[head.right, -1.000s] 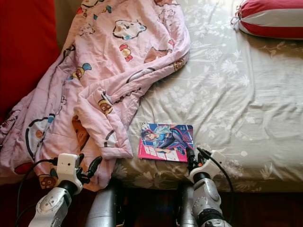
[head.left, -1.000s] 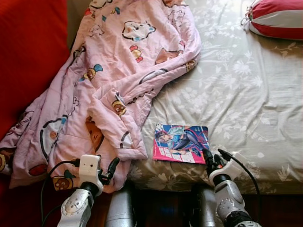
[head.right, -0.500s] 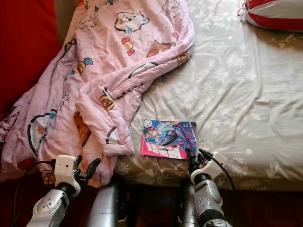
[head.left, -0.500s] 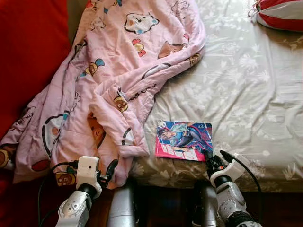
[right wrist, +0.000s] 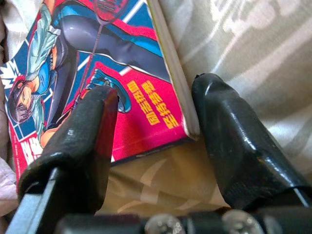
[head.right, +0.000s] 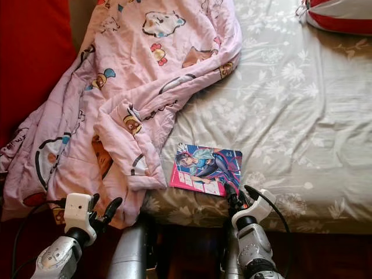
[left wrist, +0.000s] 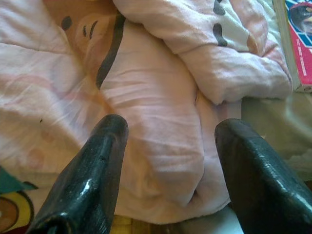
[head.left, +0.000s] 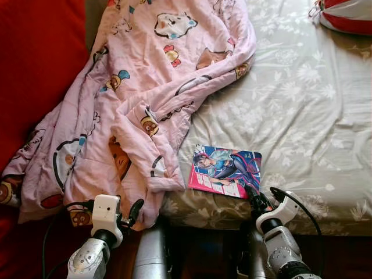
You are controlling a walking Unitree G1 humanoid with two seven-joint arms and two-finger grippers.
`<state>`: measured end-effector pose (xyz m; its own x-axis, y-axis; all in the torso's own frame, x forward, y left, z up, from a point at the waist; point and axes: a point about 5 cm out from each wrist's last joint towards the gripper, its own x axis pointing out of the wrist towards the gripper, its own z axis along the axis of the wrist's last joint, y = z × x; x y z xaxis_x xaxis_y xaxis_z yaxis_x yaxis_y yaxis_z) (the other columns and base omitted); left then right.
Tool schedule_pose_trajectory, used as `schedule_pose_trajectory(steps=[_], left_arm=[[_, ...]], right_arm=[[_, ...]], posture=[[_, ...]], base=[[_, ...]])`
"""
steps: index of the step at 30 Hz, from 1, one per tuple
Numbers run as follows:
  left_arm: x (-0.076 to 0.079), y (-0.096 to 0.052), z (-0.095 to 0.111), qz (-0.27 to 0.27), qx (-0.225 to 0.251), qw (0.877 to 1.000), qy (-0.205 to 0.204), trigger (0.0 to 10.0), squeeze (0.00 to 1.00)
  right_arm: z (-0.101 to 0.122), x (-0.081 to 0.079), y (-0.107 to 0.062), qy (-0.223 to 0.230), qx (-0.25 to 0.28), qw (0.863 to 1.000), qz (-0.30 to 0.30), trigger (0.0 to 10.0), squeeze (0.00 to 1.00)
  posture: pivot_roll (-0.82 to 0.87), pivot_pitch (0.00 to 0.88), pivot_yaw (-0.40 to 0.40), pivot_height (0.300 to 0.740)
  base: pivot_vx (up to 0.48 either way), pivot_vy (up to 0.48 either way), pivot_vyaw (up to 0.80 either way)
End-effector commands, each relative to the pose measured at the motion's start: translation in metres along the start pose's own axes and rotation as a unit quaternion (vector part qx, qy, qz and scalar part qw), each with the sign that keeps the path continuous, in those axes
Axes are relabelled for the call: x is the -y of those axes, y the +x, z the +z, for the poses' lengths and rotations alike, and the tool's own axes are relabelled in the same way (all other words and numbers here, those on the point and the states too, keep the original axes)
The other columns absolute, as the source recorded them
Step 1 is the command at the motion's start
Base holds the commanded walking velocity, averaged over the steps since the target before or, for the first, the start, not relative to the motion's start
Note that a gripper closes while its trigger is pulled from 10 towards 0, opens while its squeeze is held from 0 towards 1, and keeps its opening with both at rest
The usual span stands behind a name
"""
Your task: Clean up the room
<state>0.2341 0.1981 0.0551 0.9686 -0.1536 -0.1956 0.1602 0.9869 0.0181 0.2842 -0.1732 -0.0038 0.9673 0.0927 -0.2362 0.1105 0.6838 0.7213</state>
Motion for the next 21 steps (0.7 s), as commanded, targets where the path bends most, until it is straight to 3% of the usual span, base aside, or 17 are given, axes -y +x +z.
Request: schedule_pose_trajectory(steps=[1, 7, 19, 20, 21], left_arm=[[-0.003, -0.010, -0.009, -0.002, -0.029, 1.000, 0.007, 10.0, 0.00], [-0.003, -0.015, -0.011, -0.002, -0.035, 0.999, 0.010, 10.0, 0.00], [-0.005, -0.022, -0.012, 0.000, -0.046, 0.999, 0.013, 10.0, 0.00], [-0.006, -0.023, -0.012, 0.000, -0.046, 0.999, 0.014, 10.0, 0.00], [-0.007, -0.023, -0.012, 0.001, -0.047, 0.999, 0.014, 10.0, 0.00]], right_arm=[[-0.017, 0.013, -0.013, 0.052, -0.021, 0.998, -0.025, 10.0, 0.00], [-0.018, 0.014, -0.014, 0.083, -0.017, 0.996, -0.016, 10.0, 0.00], [-0.023, -0.001, -0.008, 0.103, -0.028, 0.994, 0.027, 10.0, 0.00], [-0.024, -0.003, -0.007, 0.105, -0.029, 0.993, 0.034, 8.2, 0.00], [-0.024, -0.006, -0.006, 0.106, -0.030, 0.993, 0.038, 3.0, 0.00]], posture=[[0.26, 0.368, 0.123, 0.611], [0.27, 0.377, 0.127, 0.611], [0.29, 0.387, 0.140, 0.611], [0.29, 0.390, 0.140, 0.611], [0.29, 0.390, 0.140, 0.611]], base=[[0.000, 0.000, 0.00], [0.000, 0.000, 0.00], [0.000, 0.000, 0.00], [0.000, 0.000, 0.00], [0.000, 0.000, 0.00]])
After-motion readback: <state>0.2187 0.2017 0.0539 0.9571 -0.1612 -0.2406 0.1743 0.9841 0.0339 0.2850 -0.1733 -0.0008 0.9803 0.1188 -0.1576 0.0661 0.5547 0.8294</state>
